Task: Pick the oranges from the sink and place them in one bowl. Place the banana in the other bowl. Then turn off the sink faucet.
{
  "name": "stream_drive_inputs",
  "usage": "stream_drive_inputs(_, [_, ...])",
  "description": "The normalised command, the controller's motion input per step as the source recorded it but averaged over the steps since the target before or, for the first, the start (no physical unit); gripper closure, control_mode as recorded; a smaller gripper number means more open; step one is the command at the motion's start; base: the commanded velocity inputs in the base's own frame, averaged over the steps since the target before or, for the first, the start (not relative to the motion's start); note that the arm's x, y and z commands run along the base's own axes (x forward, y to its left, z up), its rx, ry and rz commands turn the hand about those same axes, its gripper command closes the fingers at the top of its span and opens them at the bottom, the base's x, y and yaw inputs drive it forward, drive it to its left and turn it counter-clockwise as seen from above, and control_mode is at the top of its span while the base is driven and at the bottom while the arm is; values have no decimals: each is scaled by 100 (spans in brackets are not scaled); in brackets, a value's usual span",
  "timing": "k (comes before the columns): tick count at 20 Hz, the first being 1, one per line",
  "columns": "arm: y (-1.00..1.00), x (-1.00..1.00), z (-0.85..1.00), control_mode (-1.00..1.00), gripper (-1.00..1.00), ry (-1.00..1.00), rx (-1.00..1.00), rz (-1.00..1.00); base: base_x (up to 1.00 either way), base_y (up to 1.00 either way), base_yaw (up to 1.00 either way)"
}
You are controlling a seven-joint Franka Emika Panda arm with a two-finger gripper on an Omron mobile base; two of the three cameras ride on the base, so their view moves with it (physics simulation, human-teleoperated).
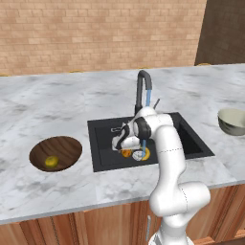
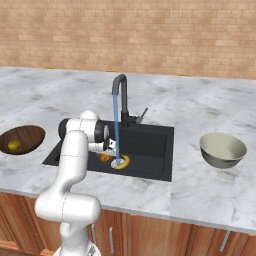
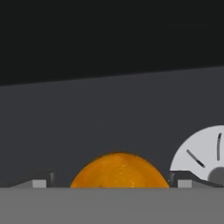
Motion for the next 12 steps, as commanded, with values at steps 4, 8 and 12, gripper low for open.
stream_drive_inputs(4, [0, -25, -14, -100, -100, 0, 0, 0, 0, 0, 0])
stream_drive_inputs(8, [0, -38, -12, -100, -100, 0, 0, 0, 0, 0, 0])
stream_drive_inputs(12, [0, -20, -21, -100, -100, 0, 0, 0, 0, 0, 0])
